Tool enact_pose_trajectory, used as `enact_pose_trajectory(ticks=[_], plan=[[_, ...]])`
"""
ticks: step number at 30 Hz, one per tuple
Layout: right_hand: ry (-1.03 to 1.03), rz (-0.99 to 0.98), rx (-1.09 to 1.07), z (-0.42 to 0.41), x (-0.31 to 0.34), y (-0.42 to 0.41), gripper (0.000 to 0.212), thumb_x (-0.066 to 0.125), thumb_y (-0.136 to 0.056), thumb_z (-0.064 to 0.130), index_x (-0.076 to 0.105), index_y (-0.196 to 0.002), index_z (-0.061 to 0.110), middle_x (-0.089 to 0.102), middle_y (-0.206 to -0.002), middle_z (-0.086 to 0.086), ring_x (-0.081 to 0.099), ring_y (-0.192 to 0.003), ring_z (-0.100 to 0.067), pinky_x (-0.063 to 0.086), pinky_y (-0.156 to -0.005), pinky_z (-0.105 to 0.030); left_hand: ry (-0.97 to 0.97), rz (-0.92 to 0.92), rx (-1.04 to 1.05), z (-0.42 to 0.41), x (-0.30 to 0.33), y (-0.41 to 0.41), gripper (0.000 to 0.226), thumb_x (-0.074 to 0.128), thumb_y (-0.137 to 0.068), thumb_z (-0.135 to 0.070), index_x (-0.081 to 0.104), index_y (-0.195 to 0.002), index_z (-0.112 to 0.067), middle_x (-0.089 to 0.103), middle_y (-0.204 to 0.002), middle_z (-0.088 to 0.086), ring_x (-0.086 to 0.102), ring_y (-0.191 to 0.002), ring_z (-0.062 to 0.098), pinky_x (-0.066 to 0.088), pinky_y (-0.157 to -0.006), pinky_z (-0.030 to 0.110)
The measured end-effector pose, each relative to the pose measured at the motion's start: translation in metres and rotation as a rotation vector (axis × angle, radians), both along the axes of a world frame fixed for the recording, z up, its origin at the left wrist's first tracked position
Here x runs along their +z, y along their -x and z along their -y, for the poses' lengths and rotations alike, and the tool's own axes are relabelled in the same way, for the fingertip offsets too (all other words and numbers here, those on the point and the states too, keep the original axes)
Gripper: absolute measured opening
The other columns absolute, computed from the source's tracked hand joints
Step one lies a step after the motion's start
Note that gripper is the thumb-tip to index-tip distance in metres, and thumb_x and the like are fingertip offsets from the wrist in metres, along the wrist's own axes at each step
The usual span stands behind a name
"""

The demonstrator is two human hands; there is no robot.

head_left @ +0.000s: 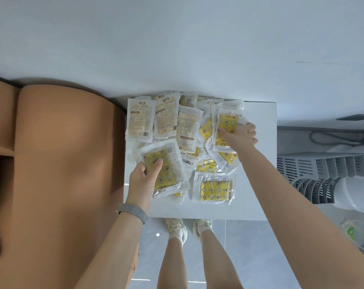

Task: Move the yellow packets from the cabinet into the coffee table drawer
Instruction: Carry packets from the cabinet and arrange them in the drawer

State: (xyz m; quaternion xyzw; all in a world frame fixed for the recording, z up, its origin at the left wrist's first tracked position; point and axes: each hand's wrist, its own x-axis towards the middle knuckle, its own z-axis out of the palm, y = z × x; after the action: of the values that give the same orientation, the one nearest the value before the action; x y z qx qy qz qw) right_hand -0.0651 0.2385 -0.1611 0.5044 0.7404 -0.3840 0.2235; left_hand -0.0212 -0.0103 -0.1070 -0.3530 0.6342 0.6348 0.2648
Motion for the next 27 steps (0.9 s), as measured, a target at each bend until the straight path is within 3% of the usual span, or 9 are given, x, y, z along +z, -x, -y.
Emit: enact_pose_trajectory(ticks=[4,6,8,9,12,14,18,22,27], plan=[[0.026,0.062,0.024,-0.011,0.001,0.006,0.095,0.078,-0.075,0.049,0.025,-0.142,0.007,0.038,-0.14,-0.01,0.034,-0.131,-0.031,0.035,-0.108,-0.042,0.014,0.004,0.005,0.005,-0.001,0.003,0.025,0.074,-0.084,-0.03,0.061,-0.095,-0.011,0.061,-0.101,0.011,0.06,-0.094,0.025,0.049,-0.096,0.056],[0.068,0.047,-0.013,-0.017,-0.002,0.008,0.113,0.086,-0.047,0.059,0.037,-0.137,0.013,0.051,-0.132,-0.007,0.045,-0.126,-0.03,0.039,-0.107,-0.045,0.027,0.005,0.004,0.006,-0.001,0.003,0.019,0.073,-0.086,-0.028,0.063,-0.093,-0.013,0.062,-0.101,0.011,0.062,-0.095,0.024,0.051,-0.095,0.054],[0.104,-0.019,-0.055,-0.029,-0.021,0.003,0.132,0.08,-0.016,0.065,0.043,-0.134,0.02,0.058,-0.126,-0.002,0.051,-0.122,-0.029,0.042,-0.105,-0.047,0.029,0.004,0.008,0.006,0.0,0.004,0.017,0.072,-0.086,-0.026,0.061,-0.09,-0.014,0.063,-0.1,0.01,0.063,-0.094,0.023,0.052,-0.094,0.053],[0.122,-0.048,-0.073,-0.033,-0.032,-0.001,0.135,0.078,-0.011,0.066,0.042,-0.134,0.023,0.058,-0.126,-0.001,0.052,-0.122,-0.028,0.042,-0.105,-0.047,0.031,0.003,0.006,0.006,0.0,0.005,0.018,0.073,-0.086,-0.027,0.061,-0.09,-0.014,0.063,-0.1,0.01,0.063,-0.093,0.023,0.052,-0.094,0.053],[0.132,-0.091,-0.09,-0.024,-0.014,-0.003,0.13,0.079,-0.019,0.067,0.041,-0.136,0.028,0.054,-0.13,-0.001,0.051,-0.121,-0.028,0.043,-0.104,-0.047,0.04,0.007,0.008,0.005,0.0,0.005,0.02,0.073,-0.085,-0.027,0.06,-0.09,-0.012,0.062,-0.098,0.01,0.063,-0.092,0.023,0.052,-0.094,0.054],[0.113,-0.097,-0.107,-0.016,-0.002,-0.002,0.111,0.088,-0.04,0.058,0.039,-0.135,0.029,0.055,-0.127,-0.002,0.048,-0.121,-0.028,0.042,-0.103,-0.047,0.042,0.005,0.001,0.004,0.001,0.004,0.023,0.075,-0.084,-0.03,0.062,-0.092,-0.013,0.064,-0.1,0.01,0.064,-0.096,0.026,0.051,-0.094,0.055],[0.06,-0.186,-0.108,-0.008,0.007,-0.004,0.085,0.091,-0.06,0.036,0.038,-0.127,0.029,0.054,-0.093,0.013,0.056,-0.107,-0.024,0.043,-0.101,-0.049,0.033,-0.006,-0.031,0.003,0.003,0.001,0.048,0.081,-0.065,-0.05,0.063,-0.093,-0.014,0.062,-0.102,0.01,0.06,-0.095,0.027,0.048,-0.096,0.059],[-0.002,-0.345,-0.143,-0.001,0.019,-0.011,0.07,0.088,-0.067,0.024,0.047,-0.124,0.02,0.057,-0.09,0.011,0.06,-0.081,-0.012,0.05,-0.072,-0.025,0.027,-0.013,-0.033,0.001,0.005,-0.003,0.055,0.082,-0.06,-0.051,0.063,-0.093,-0.011,0.064,-0.104,0.012,0.063,-0.1,0.033,0.048,-0.096,0.06],[0.327,-0.458,-0.435,-0.001,0.027,-0.032,0.017,0.08,-0.079,0.022,0.07,-0.093,0.018,0.074,-0.093,0.002,0.071,-0.09,-0.015,0.057,-0.085,-0.035,-0.004,-0.051,-0.072,-0.004,0.009,-0.004,0.03,0.079,-0.077,-0.007,0.062,-0.102,-0.011,0.072,-0.101,0.005,0.066,-0.106,0.03,0.054,-0.09,0.045]])
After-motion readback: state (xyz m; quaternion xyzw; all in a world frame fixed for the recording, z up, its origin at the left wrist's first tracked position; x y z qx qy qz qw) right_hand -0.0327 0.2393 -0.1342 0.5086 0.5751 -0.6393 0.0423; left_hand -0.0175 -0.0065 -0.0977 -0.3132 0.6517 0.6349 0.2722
